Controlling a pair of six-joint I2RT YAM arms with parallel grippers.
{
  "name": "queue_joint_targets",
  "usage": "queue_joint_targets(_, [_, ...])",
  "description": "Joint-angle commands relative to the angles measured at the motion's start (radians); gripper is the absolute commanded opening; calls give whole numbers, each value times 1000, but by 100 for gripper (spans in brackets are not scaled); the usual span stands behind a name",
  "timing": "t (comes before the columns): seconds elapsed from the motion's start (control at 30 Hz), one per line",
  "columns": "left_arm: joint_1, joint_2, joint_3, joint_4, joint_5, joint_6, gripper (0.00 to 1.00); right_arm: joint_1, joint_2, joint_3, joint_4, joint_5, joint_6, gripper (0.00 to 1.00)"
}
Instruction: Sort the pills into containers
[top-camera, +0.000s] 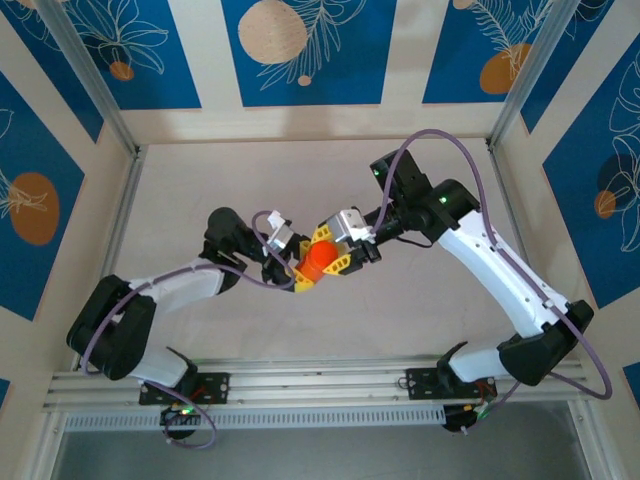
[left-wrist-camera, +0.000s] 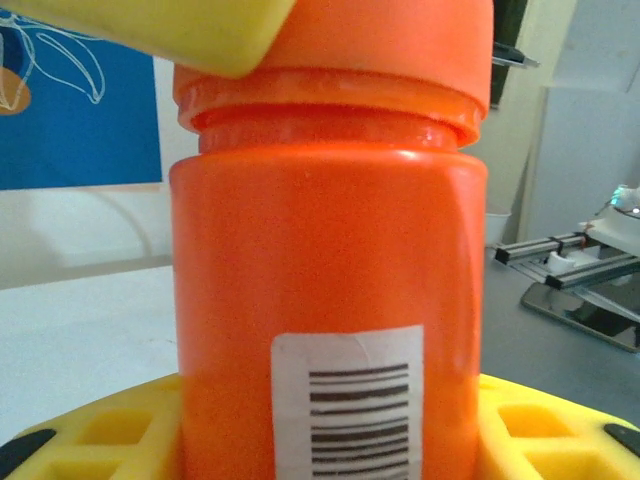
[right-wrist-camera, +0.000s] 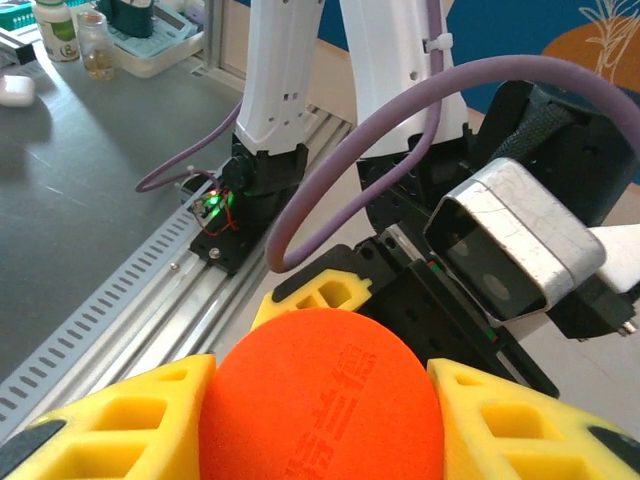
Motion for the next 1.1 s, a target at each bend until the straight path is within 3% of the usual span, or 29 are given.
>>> queue_joint_targets(0.0, [25,-20,89,153,-57,-110,0,28,63,-22,-229,59,-29,0])
queue_joint_targets(0.17, [26,-74,69,-17,-107,45,0,43,56,-44,-160,32,-6,0])
queue_joint_targets(0.33, [-13,-258,90,-718,-339,619,0,76,-23,-200,113,12,117,0])
queue_joint_targets(0.37, [-22,-281,97,-769,-366,663,0,79,-39,-231,152,-4,135,0])
queue_joint_targets(0.5, [-26,-337,71,-709,-435,634,0,87,-57,-301,233,-39,222,0])
queue_joint_targets(0.7, [-32,-382,64,-766,-578,696,0,96,-60,-350,296,73,432,0])
queue_joint_targets(0.9, [-41,-412,16,-660,-720,689,0,106,-68,-424,481,274,833,1])
queue_joint_targets(1.07, [-40,-428,3,-626,-813,678,0,148,-57,-448,501,555,1051,2])
